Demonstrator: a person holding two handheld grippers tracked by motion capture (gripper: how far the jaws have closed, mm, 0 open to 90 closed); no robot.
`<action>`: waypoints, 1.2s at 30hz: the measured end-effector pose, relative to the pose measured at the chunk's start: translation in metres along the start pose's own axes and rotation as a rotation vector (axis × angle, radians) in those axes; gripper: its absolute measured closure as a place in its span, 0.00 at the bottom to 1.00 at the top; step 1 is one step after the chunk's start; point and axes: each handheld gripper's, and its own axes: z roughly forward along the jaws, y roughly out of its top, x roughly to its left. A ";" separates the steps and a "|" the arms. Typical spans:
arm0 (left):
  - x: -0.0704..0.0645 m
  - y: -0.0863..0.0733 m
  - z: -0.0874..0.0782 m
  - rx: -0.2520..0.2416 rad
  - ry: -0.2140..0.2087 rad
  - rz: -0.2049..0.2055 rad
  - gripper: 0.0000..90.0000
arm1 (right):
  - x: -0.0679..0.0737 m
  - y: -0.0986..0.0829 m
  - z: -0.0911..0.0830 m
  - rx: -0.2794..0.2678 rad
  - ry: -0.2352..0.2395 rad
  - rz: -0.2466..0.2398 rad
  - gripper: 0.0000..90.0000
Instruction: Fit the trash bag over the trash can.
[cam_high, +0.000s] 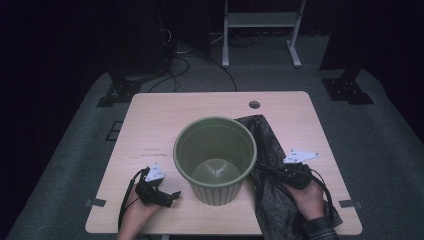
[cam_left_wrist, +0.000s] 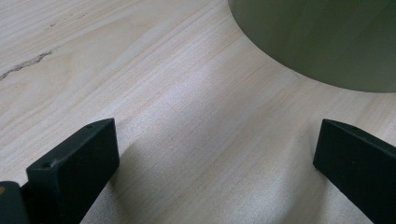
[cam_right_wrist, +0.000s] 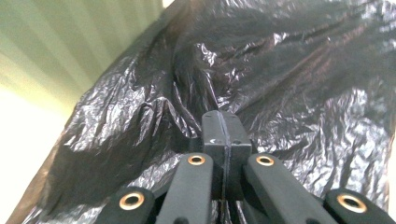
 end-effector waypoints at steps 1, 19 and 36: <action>0.000 0.000 0.000 0.000 0.000 0.000 0.00 | 0.002 0.003 -0.004 -0.013 0.011 -0.002 1.00; 0.000 0.000 0.000 0.000 0.000 0.000 0.00 | 0.018 0.039 -0.054 -0.167 0.128 -0.080 1.00; 0.000 0.000 0.000 0.003 -0.001 0.003 0.00 | 0.035 0.078 -0.098 -0.259 0.224 -0.183 1.00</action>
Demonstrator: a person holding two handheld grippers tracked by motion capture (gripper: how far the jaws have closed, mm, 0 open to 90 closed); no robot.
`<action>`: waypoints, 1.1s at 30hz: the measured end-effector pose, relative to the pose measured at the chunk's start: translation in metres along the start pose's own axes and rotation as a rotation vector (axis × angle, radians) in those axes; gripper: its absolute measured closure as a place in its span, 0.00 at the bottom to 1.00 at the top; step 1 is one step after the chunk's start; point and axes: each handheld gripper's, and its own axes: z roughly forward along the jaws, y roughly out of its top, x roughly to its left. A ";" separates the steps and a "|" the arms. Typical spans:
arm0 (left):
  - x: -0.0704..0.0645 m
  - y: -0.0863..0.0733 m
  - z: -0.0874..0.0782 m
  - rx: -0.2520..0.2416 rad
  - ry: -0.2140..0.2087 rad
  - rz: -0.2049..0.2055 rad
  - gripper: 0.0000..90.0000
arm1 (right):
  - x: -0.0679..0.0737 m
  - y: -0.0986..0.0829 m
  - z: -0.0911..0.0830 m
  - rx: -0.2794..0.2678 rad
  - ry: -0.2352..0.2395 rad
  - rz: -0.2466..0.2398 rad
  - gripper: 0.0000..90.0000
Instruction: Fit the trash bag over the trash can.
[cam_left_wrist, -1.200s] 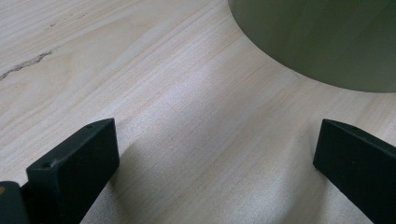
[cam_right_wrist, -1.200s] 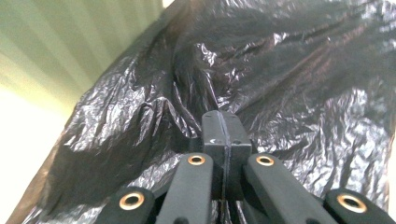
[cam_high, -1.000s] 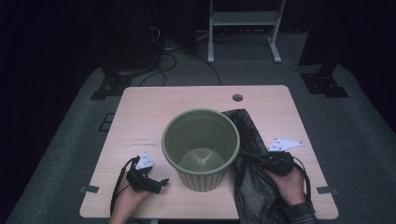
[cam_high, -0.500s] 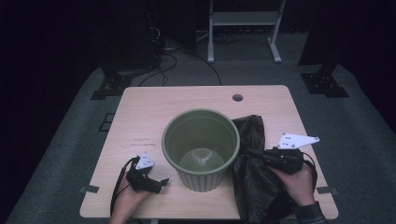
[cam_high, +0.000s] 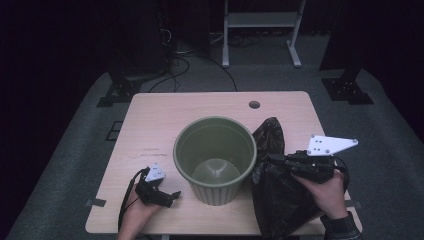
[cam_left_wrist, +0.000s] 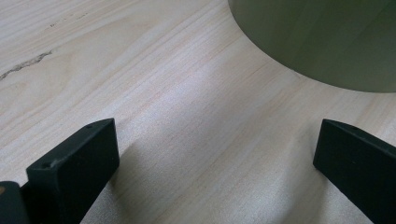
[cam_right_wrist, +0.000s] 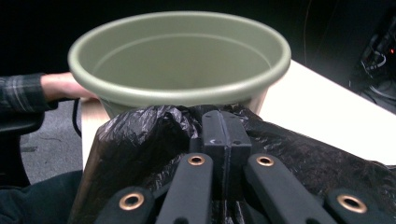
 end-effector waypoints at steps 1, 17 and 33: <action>0.000 0.000 0.000 0.000 0.000 0.000 0.00 | 0.001 0.004 -0.001 -0.009 0.009 -0.008 1.00; 0.000 0.000 0.000 -0.003 0.001 0.000 0.00 | 0.007 0.049 0.006 -0.090 0.131 -0.074 1.00; 0.000 0.000 0.000 -0.003 0.001 0.000 0.00 | 0.012 0.094 0.044 -0.122 0.229 -0.099 1.00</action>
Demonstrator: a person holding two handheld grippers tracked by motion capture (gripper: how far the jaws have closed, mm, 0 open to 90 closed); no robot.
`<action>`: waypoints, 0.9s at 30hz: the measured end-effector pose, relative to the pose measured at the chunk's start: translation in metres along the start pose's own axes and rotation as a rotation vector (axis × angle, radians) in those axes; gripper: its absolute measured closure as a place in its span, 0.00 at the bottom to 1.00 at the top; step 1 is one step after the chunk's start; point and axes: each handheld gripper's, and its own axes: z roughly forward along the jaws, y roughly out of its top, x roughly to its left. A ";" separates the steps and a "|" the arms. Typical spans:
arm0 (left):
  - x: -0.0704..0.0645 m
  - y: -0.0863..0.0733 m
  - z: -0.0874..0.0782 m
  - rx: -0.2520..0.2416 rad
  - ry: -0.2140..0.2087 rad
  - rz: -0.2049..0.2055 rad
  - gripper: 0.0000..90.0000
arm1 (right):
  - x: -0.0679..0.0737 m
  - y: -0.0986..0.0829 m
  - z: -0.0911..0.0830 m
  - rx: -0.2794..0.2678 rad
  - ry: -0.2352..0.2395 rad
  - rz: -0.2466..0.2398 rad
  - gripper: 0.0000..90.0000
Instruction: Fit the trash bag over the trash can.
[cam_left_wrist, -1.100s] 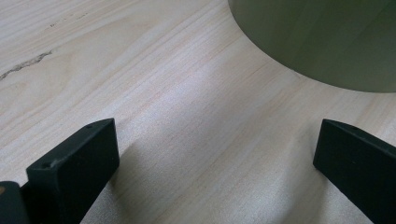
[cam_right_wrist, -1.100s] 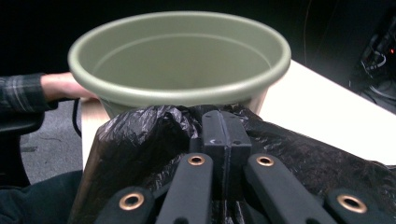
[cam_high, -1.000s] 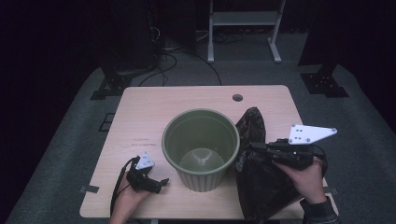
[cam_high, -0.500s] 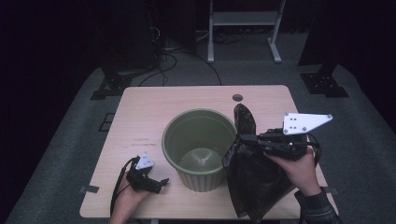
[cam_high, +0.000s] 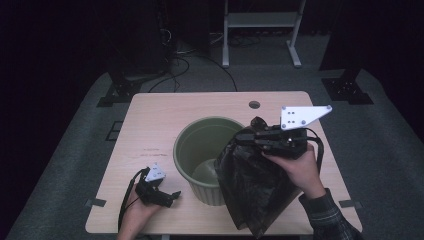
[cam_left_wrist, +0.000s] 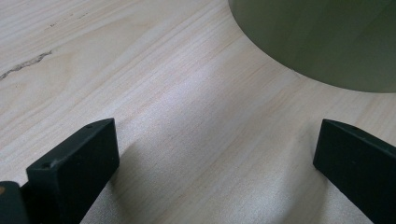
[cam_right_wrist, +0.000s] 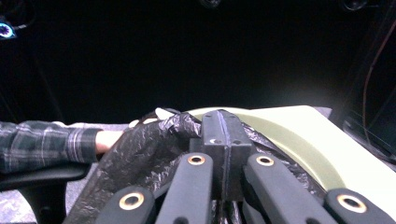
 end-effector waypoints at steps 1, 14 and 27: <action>0.000 0.000 0.000 0.000 0.000 0.000 0.00 | -0.001 0.002 0.002 0.000 0.005 0.001 1.00; 0.000 0.000 0.000 0.002 -0.001 -0.001 0.00 | -0.005 0.032 0.062 -0.014 0.114 0.004 1.00; 0.000 0.000 0.000 -0.006 0.004 -0.002 0.00 | 0.006 0.040 0.122 0.024 0.193 0.002 1.00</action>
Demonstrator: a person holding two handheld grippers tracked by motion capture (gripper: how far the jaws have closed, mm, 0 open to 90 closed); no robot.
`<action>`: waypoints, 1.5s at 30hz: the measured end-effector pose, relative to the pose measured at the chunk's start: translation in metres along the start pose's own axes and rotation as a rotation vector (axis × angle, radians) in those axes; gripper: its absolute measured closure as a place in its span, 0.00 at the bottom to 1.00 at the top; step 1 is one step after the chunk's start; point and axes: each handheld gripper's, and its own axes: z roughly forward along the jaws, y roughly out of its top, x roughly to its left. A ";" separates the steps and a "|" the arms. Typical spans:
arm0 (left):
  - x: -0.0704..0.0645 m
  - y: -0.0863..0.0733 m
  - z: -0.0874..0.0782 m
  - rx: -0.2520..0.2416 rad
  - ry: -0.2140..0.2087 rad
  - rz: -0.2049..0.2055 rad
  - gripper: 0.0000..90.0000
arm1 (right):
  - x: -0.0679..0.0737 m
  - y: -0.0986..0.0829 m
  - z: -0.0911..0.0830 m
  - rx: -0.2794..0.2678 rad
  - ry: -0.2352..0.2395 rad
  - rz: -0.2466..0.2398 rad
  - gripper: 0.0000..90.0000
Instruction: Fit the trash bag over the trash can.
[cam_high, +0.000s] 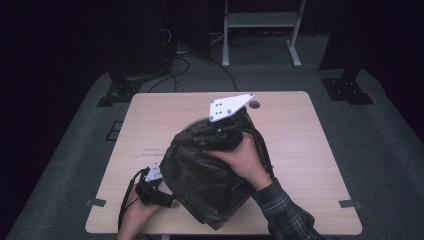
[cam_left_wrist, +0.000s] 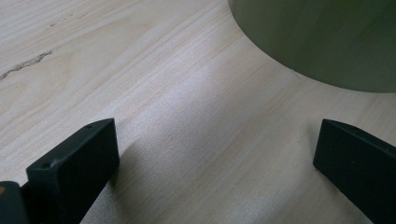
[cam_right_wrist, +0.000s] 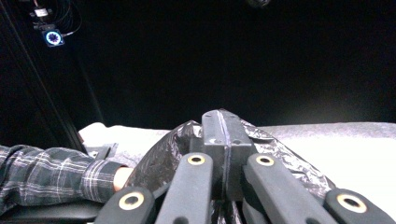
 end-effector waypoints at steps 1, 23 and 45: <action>0.000 0.000 0.000 0.004 -0.002 0.001 0.00 | 0.000 0.000 0.007 0.007 0.006 0.005 1.00; 0.000 0.000 0.000 0.006 -0.003 0.003 0.00 | 0.010 0.024 0.068 0.007 0.093 -0.003 1.00; 0.000 0.000 0.000 0.004 -0.003 0.001 0.00 | -0.014 -0.021 -0.015 0.038 -0.030 0.112 0.96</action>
